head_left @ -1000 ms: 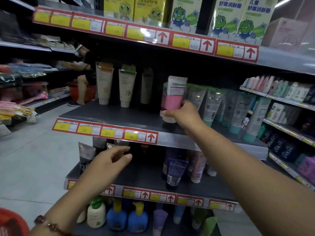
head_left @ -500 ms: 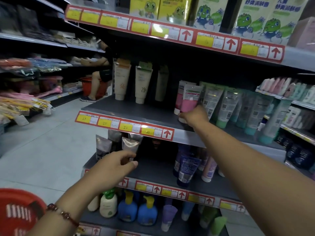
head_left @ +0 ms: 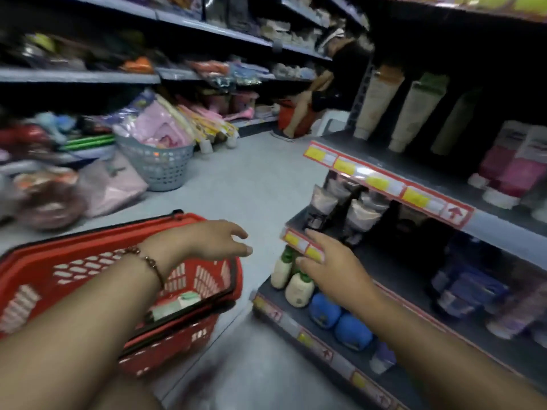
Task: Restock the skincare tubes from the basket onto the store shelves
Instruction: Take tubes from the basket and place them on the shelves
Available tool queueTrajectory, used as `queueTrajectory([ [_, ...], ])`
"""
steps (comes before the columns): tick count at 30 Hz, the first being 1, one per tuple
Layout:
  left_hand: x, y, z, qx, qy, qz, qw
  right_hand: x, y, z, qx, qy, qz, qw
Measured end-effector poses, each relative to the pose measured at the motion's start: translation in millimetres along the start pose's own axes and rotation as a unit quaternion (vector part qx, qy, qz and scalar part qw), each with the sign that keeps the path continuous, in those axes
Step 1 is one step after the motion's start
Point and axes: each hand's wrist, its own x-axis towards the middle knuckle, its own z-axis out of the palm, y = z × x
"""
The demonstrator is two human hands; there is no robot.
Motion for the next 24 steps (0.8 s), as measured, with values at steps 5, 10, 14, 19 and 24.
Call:
queueTrajectory([
  [5, -49, -99, 13, 0.103, -0.015, -0.129, 0.986, 27, -48, 87, -0.078, -0.175, -0.109, 0.976],
  [10, -93, -195, 33, 0.150, -0.082, -0.258, 0.951, 61, -88, 164, -0.153, -0.297, -0.164, 0.928],
  [14, -83, -260, 69, 0.099, -0.117, -0.314, 0.937, 96, -94, 241, -0.214, -0.389, -0.160, 0.882],
  [19, -33, -317, 118, 0.084, -0.175, -0.328, 0.925, 132, -85, 337, -0.276, -0.497, -0.153, 0.808],
  [24, 17, -357, 156, 0.139, -0.175, -0.350, 0.910, 159, -73, 426, -0.304, -0.575, -0.162, 0.742],
])
